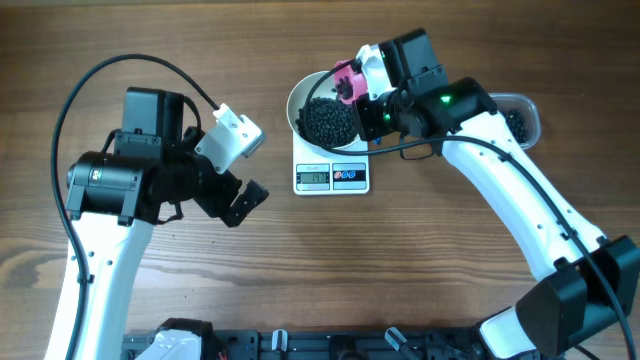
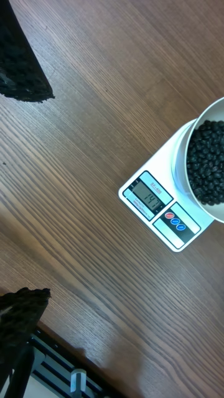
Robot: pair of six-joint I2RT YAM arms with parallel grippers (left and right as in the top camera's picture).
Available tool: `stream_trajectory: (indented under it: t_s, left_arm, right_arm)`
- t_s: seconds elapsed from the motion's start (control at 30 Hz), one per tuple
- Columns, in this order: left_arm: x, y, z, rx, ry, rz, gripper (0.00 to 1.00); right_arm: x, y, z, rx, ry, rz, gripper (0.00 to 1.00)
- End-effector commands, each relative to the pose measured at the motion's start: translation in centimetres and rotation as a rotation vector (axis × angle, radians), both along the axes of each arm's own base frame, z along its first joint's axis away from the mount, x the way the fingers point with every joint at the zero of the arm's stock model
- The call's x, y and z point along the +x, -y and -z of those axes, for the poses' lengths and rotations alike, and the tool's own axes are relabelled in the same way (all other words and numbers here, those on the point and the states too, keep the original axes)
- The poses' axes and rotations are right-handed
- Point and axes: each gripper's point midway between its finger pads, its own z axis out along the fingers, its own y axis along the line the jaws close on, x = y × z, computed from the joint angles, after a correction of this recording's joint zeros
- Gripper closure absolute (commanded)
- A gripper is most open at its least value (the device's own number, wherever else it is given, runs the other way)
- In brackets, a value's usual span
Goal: Scoop item into bowl and weigh 150g on scale
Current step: 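Hold the scoop over the bowl, shaking small amounts of beans in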
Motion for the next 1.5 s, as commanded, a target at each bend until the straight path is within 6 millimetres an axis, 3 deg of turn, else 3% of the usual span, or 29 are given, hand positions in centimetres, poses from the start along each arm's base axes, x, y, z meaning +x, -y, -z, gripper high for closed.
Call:
stream_trajectory:
  t_s: [0.0,0.03,0.07,0.1,0.17,0.3,0.73,0.83,0.9,0.97,1.03,1.23,1.3,1.37,1.47]
  left_arm:
    - [-0.1,-0.1,-0.1,0.005,0.012,0.011,0.0]
    - [-0.1,-0.1,-0.1,0.005,0.012,0.011,0.0]
    - [-0.1,-0.1,-0.1,0.005,0.012,0.011,0.0]
    - [-0.1,-0.1,-0.1,0.005,0.012,0.011,0.0]
    - [-0.1,-0.1,-0.1,0.005,0.012,0.012,0.0]
    - [-0.1,-0.1,-0.1,0.005,0.012,0.011,0.0]
    - [-0.1,-0.1,-0.1,0.005,0.012,0.011,0.0]
    - [-0.1,-0.1,-0.1,0.005,0.012,0.012,0.0]
    - [-0.1,-0.1,-0.1,0.005,0.012,0.011,0.0]
    - [-0.1,-0.1,-0.1,0.005,0.012,0.012,0.0]
    - [-0.1,-0.1,-0.1,0.005,0.012,0.012,0.0]
    - [-0.1,-0.1,-0.1,0.005,0.012,0.012,0.0]
    - [-0.1,-0.1,-0.1,0.005,0.012,0.012,0.0]
    - [-0.1,-0.1,-0.1,0.005,0.012,0.011,0.0]
    - [-0.1,-0.1,-0.1,0.005,0.012,0.011,0.0]
  right_arm:
    - [1.4,1.0,0.7,-0.072,0.03,0.081,0.96]
    - [0.6,-0.8,0.4,0.004,0.006,-0.01,0.96]
    - [0.2,0.1,1.0,-0.089,0.037,-0.087,0.96]
    - [0.8,1.2,1.2,-0.129,0.038,-0.008,0.96]
    - [0.2,-0.6,0.7,-0.024,0.005,-0.036,0.96]
    - [-0.5,-1.2,0.7,0.015,-0.029,-0.057,0.96]
    - [0.4,-1.7,0.0,0.064,-0.014,-0.003,0.96]
    - [0.9,-0.5,0.5,-0.031,0.033,-0.011,0.96]
    - [0.6,-1.6,-0.1,0.058,0.007,-0.039,0.96]
    - [0.8,-0.4,0.5,-0.01,0.016,-0.007,0.96]
    - [0.7,-1.4,-0.1,0.07,-0.002,-0.019,0.96]
    - [1.0,-1.5,-0.6,0.134,-0.024,0.009,0.96]
    - [1.4,-0.2,0.1,0.047,-0.003,0.051,0.96]
    - [1.2,-1.3,-0.5,0.131,-0.024,0.019,0.96]
    - [1.4,-0.5,-0.2,0.089,-0.01,0.026,0.96]
